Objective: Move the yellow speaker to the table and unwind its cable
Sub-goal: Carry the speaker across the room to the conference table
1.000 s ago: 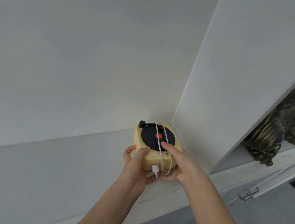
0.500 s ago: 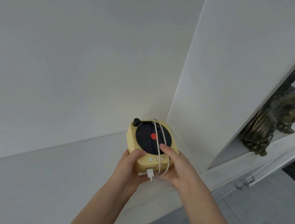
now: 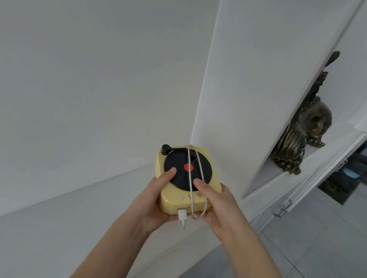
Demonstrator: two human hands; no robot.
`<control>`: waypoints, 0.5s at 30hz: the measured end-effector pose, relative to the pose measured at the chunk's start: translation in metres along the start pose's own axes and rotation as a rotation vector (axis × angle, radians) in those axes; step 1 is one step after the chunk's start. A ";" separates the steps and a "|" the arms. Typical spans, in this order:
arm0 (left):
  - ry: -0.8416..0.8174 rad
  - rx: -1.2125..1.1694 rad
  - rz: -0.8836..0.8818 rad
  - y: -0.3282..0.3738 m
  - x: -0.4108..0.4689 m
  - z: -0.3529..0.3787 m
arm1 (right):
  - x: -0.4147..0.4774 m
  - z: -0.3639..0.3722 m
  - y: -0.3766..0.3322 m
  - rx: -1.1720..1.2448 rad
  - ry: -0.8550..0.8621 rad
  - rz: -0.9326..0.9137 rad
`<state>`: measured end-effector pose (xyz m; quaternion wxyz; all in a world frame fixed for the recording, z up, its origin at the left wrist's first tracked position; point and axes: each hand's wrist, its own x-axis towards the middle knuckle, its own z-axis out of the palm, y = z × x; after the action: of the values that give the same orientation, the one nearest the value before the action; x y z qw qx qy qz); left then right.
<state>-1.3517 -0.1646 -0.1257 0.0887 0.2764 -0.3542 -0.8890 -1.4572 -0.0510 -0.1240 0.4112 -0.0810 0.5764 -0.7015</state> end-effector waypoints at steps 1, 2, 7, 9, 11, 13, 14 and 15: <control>-0.003 0.012 -0.017 -0.001 0.000 0.001 | -0.002 -0.003 0.001 -0.002 0.018 0.000; -0.012 0.019 -0.041 -0.003 0.000 0.003 | -0.006 -0.007 0.002 -0.003 0.026 0.002; -0.105 0.084 -0.148 -0.028 -0.001 0.016 | -0.036 -0.042 0.007 0.010 0.090 0.036; -0.144 0.084 -0.176 -0.034 -0.002 0.019 | -0.045 -0.051 0.006 0.026 0.088 0.067; -0.172 0.085 -0.199 -0.040 -0.001 0.026 | -0.055 -0.057 0.003 0.016 0.098 0.081; -0.199 0.110 -0.233 -0.048 0.001 0.038 | -0.065 -0.068 0.000 0.014 0.137 0.061; -0.218 0.127 -0.243 -0.053 0.001 0.046 | -0.071 -0.074 -0.003 0.013 0.165 0.046; -0.239 0.145 -0.253 -0.056 0.002 0.055 | -0.078 -0.081 -0.005 0.012 0.197 0.031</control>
<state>-1.3818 -0.0919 -0.1316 -0.0868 0.2171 -0.3878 -0.8916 -1.4568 0.0612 -0.1172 0.3638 -0.0005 0.6110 -0.7031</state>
